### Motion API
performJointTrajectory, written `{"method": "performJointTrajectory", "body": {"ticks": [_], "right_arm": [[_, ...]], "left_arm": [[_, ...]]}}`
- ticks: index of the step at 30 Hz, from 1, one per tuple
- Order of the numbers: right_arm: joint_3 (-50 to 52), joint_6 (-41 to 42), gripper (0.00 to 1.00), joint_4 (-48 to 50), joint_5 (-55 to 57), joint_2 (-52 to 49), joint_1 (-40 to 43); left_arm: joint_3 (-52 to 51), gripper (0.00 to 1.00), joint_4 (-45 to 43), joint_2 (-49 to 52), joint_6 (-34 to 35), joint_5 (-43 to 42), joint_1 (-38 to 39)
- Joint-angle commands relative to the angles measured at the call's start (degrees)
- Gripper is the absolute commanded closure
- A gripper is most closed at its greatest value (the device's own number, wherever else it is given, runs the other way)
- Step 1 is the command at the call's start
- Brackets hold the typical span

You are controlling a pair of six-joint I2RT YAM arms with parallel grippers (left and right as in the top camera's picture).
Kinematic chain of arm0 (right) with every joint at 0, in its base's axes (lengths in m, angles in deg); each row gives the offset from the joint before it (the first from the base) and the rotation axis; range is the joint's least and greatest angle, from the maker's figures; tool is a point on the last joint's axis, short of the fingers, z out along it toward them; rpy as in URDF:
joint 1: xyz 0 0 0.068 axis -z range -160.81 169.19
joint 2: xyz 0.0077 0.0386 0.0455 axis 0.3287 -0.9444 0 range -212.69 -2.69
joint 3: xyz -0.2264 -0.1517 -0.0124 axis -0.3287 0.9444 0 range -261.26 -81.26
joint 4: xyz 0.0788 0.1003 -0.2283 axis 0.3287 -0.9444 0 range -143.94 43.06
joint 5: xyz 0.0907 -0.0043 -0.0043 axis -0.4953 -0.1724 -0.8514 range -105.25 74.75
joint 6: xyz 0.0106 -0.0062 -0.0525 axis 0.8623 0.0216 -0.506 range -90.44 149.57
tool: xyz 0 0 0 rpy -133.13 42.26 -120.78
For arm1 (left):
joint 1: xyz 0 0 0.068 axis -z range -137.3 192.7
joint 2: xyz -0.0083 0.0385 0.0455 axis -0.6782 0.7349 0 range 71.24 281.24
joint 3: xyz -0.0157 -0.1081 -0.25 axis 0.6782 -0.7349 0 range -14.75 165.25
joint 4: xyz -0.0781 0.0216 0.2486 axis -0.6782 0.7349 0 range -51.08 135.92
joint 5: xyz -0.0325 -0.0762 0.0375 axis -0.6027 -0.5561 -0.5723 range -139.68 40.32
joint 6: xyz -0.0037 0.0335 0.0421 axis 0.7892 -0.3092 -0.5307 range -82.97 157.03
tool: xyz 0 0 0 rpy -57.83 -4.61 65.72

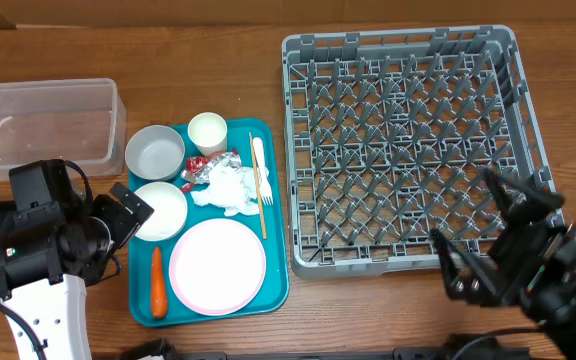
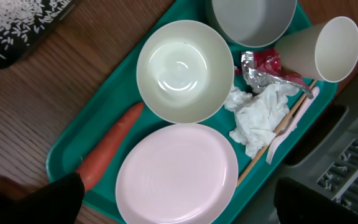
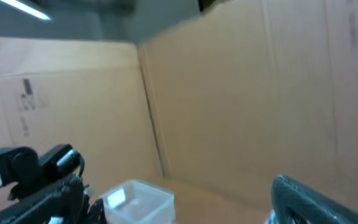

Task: Sort waste into correct bins and load items into the dishwasher rack
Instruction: 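Move the right gripper from the rack toward the pink plate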

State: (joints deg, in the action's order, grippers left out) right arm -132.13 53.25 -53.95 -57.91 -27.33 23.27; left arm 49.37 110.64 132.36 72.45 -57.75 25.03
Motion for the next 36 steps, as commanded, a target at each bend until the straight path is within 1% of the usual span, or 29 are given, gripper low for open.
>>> {"method": "performJointTrajectory", "body": {"ticks": [1,5,8,11,13,17,19,21,23,24,27,29,32,34,36], "right_arm": [[-9.0,-1.3,0.00,-7.2,-1.8,-8.3,0.1],[-14.7,-1.8,0.00,-14.1,-5.7,-15.8,-0.2],[-15.8,-5.7,0.00,-16.0,-8.0,-20.2,-2.2],[-15.8,-9.2,0.00,-18.8,-9.9,-24.0,-5.2],[-15.8,-7.4,0.00,-20.2,-10.7,-27.0,-6.1],[-15.8,3.1,0.00,-14.8,-11.1,-32.2,-8.4],[-16.0,4.9,0.00,-14.2,-9.9,-34.2,-10.3],[-16.7,5.1,0.01,-19.1,2.3,-35.4,-15.9],[-18.2,5.0,0.01,-24.8,17.4,-35.4,-22.9],[-19.8,4.9,0.01,-28.7,29.4,-35.6,-29.2],[-22.9,6.6,0.00,-33.0,45.2,-37.8,-40.7],[-24.7,8.4,0.01,-35.0,48.4,-40.6,-45.9],[-26.4,10.6,0.00,-37.7,48.6,-46.2,-49.2],[-26.9,10.3,0.00,-39.5,48.6,-50.5,-50.1],[-27.3,7.9,0.00,-41.2,48.5,-55.7,-51.3]], "left_arm": [[0.9,0.00,-0.1,-0.4,-1.1,4.5,-0.3],[0.9,0.00,-0.2,-0.4,2.0,8.6,-0.6],[0.9,0.00,-0.3,-0.4,3.6,8.5,-1.1],[0.9,0.00,-0.3,-0.4,3.6,8.6,-1.1],[0.9,0.00,0.2,-0.4,3.5,8.5,-1.1],[0.9,0.00,0.8,-0.4,3.5,8.5,-1.1],[0.9,0.00,0.8,-0.4,3.6,8.5,-1.1],[0.9,0.00,0.8,-0.4,3.5,8.5,-1.1],[0.9,0.00,0.9,-0.4,3.4,8.6,-1.1],[0.9,0.00,0.9,-0.4,3.3,8.8,-1.1],[0.9,0.00,0.8,-0.4,3.4,10.3,-1.1],[0.9,0.00,0.6,-0.4,3.4,11.7,-1.1],[0.9,0.00,0.8,-0.4,3.6,13.9,-1.1],[0.9,0.00,0.9,-0.4,3.7,15.0,-1.2],[0.9,0.00,1.5,-0.4,3.8,16.6,-1.9]]}}
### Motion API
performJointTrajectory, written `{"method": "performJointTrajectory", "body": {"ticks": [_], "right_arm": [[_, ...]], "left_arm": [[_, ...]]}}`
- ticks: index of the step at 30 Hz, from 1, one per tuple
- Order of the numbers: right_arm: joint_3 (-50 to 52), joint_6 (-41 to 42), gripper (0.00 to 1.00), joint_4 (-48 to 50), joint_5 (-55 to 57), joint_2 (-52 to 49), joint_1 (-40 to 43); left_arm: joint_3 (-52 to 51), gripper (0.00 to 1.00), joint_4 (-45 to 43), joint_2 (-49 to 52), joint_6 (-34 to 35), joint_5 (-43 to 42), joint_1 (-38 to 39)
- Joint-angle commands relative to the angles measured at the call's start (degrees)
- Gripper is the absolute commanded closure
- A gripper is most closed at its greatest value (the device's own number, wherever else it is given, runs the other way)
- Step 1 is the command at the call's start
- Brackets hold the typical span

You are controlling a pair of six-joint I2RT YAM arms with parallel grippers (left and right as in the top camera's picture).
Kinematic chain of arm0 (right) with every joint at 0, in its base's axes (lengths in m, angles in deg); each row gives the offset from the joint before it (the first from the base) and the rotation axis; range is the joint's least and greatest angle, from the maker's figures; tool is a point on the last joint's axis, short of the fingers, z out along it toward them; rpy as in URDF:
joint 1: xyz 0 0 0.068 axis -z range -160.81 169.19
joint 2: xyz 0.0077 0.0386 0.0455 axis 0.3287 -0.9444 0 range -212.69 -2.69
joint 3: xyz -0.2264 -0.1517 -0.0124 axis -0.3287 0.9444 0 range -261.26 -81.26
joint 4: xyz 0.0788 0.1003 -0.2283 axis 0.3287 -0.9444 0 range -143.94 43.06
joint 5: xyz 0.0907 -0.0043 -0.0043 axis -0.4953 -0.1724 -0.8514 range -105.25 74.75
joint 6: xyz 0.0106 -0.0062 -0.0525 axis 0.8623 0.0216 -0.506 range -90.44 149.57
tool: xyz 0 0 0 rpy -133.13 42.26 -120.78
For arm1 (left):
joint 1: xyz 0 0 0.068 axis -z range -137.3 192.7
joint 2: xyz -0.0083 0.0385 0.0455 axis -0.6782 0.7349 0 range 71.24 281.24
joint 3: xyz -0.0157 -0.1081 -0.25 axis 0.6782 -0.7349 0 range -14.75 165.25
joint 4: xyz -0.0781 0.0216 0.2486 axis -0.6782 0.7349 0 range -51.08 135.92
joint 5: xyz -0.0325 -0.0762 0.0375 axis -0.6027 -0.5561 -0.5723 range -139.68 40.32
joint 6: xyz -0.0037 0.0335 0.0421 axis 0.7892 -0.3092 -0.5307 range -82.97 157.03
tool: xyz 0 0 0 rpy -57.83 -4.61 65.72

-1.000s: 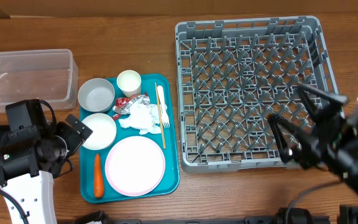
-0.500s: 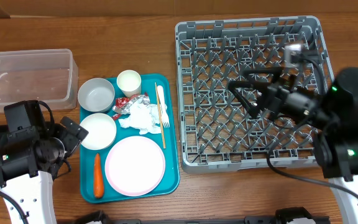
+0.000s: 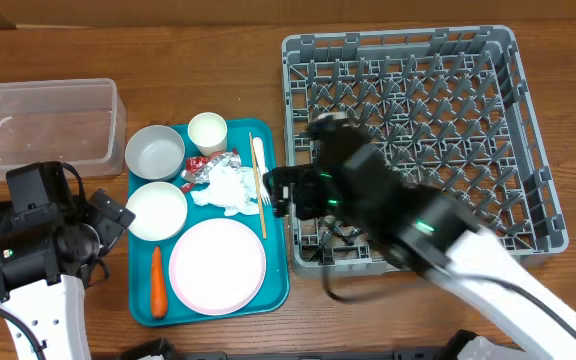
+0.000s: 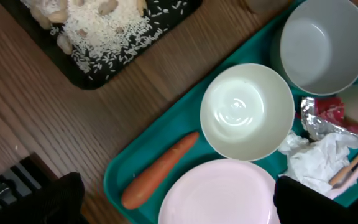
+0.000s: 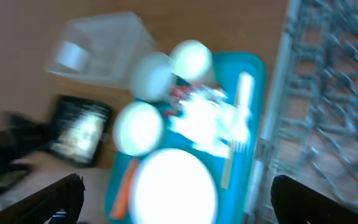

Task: Sort waste into correct bins and load items into the dishwasher rack
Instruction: 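Move the right gripper from the rack toward the pink plate, then lower the right gripper and pinch the rim of the pink plate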

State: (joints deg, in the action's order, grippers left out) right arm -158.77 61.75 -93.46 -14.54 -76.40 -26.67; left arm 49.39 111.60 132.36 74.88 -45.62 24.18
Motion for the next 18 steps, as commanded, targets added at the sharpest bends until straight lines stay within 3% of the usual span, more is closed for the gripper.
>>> {"method": "performJointTrajectory", "body": {"ticks": [1,8,18], "right_arm": [[-1.2,-3.8,0.00,-3.0,3.9,-13.2,-3.3],[-1.2,-11.9,0.00,-3.1,0.7,-19.8,-5.7],[-1.2,-16.7,0.00,0.1,1.8,-21.4,-8.9]], "left_arm": [[0.9,0.00,0.9,-0.4,2.1,7.7,-2.9],[0.9,0.00,1.0,-0.4,2.8,8.0,-7.9],[0.9,0.00,1.0,-0.4,2.8,8.1,-8.1]]}}
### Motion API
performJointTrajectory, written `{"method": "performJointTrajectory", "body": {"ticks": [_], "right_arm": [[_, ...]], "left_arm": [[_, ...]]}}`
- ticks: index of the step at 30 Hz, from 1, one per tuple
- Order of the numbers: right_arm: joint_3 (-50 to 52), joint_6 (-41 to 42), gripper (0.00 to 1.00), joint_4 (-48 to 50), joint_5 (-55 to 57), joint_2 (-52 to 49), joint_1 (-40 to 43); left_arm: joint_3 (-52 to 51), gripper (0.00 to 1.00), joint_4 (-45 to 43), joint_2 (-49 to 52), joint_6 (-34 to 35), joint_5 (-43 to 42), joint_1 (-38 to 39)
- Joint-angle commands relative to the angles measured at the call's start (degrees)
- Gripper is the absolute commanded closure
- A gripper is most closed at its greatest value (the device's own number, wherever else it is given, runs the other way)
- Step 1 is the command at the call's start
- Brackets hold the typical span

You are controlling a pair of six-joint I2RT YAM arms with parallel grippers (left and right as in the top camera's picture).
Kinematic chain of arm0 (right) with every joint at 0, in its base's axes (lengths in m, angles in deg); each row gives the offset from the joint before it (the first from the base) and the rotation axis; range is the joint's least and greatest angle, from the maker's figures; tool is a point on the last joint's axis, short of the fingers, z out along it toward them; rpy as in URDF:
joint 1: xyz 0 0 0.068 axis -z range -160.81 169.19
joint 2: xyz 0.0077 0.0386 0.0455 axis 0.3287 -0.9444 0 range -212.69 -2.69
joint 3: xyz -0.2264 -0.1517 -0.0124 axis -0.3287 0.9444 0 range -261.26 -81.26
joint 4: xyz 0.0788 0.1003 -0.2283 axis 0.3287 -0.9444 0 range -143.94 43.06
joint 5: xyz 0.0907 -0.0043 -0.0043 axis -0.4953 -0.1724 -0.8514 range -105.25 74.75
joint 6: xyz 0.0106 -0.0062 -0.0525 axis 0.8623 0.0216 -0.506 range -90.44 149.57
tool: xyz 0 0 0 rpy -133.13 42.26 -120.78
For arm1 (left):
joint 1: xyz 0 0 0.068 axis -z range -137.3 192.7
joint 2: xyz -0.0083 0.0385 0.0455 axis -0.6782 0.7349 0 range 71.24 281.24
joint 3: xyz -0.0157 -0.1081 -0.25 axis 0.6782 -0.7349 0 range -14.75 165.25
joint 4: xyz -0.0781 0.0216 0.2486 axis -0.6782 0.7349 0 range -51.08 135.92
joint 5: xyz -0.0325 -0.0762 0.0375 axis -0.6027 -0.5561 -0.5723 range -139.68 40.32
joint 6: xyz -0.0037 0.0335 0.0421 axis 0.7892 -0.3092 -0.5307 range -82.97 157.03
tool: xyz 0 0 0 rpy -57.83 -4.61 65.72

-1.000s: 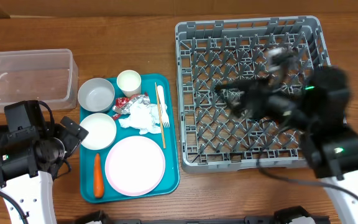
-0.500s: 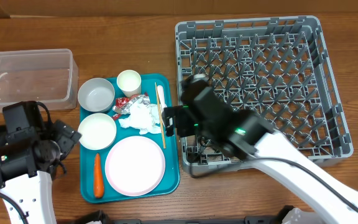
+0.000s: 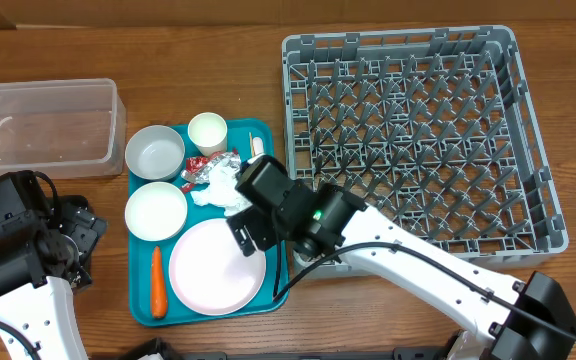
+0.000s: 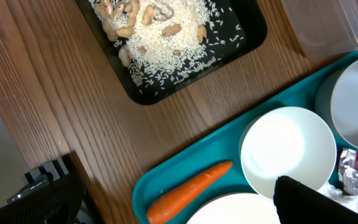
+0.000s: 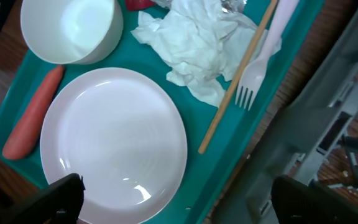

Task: Sort waste into correct bins and load items into the dishwasher rack
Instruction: 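Lower the right gripper and pinch the rim of the pink plate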

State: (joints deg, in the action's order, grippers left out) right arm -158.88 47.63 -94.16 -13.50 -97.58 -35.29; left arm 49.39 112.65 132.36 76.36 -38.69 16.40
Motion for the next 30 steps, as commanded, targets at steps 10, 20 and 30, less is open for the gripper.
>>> {"method": "performJointTrajectory", "body": {"ticks": [10,20,30], "right_arm": [[-1.1,-3.1,0.04,3.7,0.7,-9.1,-3.0],[-1.1,-3.1,0.04,6.0,-0.9,-15.7,-3.7],[-1.1,-3.1,0.11,8.2,-2.8,-19.7,-3.8]], "left_arm": [[0.9,0.00,0.0,-0.4,1.4,1.2,-0.3],[0.9,0.00,0.0,-0.4,1.4,1.2,-0.3],[0.9,0.00,0.0,-0.4,1.4,1.2,-0.3]]}}
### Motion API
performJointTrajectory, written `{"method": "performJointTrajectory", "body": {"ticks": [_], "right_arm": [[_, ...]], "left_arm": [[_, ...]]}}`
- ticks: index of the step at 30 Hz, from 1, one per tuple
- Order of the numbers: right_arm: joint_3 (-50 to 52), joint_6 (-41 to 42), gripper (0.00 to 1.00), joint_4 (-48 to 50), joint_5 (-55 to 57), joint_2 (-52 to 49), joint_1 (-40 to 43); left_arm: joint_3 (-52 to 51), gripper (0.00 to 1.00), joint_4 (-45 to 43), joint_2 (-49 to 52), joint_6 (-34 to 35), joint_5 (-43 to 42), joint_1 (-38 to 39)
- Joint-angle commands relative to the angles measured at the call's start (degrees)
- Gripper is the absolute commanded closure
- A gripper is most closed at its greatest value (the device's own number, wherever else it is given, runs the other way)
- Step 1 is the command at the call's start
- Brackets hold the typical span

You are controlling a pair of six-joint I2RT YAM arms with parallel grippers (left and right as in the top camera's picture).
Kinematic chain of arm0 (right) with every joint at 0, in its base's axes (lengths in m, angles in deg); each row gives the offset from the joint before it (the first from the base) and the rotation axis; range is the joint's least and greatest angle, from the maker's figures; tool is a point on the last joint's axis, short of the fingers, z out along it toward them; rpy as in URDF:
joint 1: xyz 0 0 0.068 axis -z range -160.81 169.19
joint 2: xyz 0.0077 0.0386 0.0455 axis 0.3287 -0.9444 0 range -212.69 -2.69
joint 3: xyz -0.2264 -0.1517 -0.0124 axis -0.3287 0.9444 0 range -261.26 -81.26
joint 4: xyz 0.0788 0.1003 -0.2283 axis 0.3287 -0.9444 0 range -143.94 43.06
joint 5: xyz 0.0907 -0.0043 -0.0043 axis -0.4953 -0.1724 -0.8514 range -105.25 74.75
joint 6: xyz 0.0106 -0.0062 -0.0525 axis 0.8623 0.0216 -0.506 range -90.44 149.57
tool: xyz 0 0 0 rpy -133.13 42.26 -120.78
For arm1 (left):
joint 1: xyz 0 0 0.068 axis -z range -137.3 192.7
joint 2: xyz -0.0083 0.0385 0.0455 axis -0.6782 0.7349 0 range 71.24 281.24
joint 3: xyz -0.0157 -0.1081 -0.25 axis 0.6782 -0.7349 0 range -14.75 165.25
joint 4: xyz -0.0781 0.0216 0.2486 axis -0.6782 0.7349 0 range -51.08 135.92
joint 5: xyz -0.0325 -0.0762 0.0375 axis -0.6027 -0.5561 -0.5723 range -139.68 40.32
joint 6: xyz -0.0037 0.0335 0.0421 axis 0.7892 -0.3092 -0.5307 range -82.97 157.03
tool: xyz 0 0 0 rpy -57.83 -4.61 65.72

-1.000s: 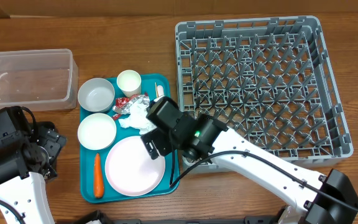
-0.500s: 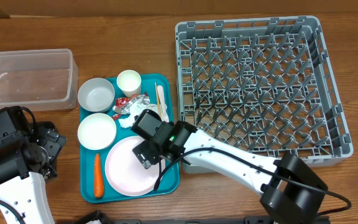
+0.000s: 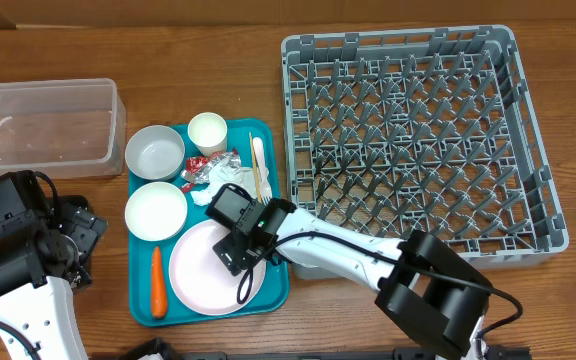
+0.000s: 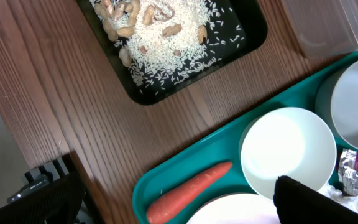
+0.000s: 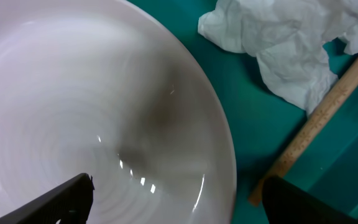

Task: Sort waste into correct bins and load items into the dishwasher rack
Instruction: 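Lower the right gripper and pinch the rim of the pink plate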

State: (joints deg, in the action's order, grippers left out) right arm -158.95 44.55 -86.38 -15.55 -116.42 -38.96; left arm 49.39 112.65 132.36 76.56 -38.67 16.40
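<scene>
A teal tray [image 3: 280,292] holds a pink plate [image 3: 200,270], a white bowl [image 3: 158,210], a grey bowl [image 3: 155,152], a paper cup [image 3: 207,131], a foil wrapper [image 3: 208,165], crumpled tissue [image 3: 230,188], a chopstick and a plastic fork [image 3: 258,165], and a carrot [image 3: 158,283]. My right gripper [image 3: 240,238] hangs open, low over the plate's right part [image 5: 104,124], its fingers either side of the rim. Tissue [image 5: 278,50] and chopstick [image 5: 319,118] lie just beyond. My left gripper [image 3: 80,240] is open off the tray's left side, above the carrot [image 4: 188,190].
The grey dishwasher rack [image 3: 418,140] stands right of the tray. A clear plastic bin [image 3: 43,125] sits at the far left. A black tray of rice and peanuts [image 4: 166,43] lies on the wood under my left arm, hidden in the overhead view.
My right gripper has moved down and a little left, from above the tray's middle to close over the pink plate's right edge. The left arm has not moved.
My right arm was first at the rack's front right corner, the left gripper over the tray's left edge. Then the right arm was over the rack's left side and the left one further left. Later the right gripper was over the tray, now low at the plate.
</scene>
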Motion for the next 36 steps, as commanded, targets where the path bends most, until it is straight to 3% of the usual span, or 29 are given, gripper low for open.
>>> {"method": "performJointTrajectory", "body": {"ticks": [1,6,13,18,23,36], "right_arm": [[-1.0,0.0,0.11,0.4,-0.7,-0.9,-0.1],[-1.0,0.0,0.14,0.6,-0.7,-1.3,-0.3],[-1.0,0.0,0.38,0.8,-0.9,-1.6,-0.3],[-1.0,0.0,0.42,0.8,-0.9,-3.2,-0.3],[-1.1,0.0,0.52,0.6,-0.9,-3.7,-0.3],[-8.5,-0.5,0.91,-7.9,0.2,-3.7,-0.2]], "left_arm": [[0.9,0.00,-0.1,-0.4,1.2,1.2,-0.3],[0.9,0.00,-0.1,-0.4,1.2,1.2,-0.3],[0.9,0.00,-0.1,-0.4,1.2,1.2,-0.3],[0.9,0.00,-0.1,-0.4,1.2,1.2,-0.3],[0.9,0.00,-0.1,-0.4,1.2,1.2,-0.3],[0.9,0.00,-0.1,-0.4,1.2,1.2,-0.3]]}}
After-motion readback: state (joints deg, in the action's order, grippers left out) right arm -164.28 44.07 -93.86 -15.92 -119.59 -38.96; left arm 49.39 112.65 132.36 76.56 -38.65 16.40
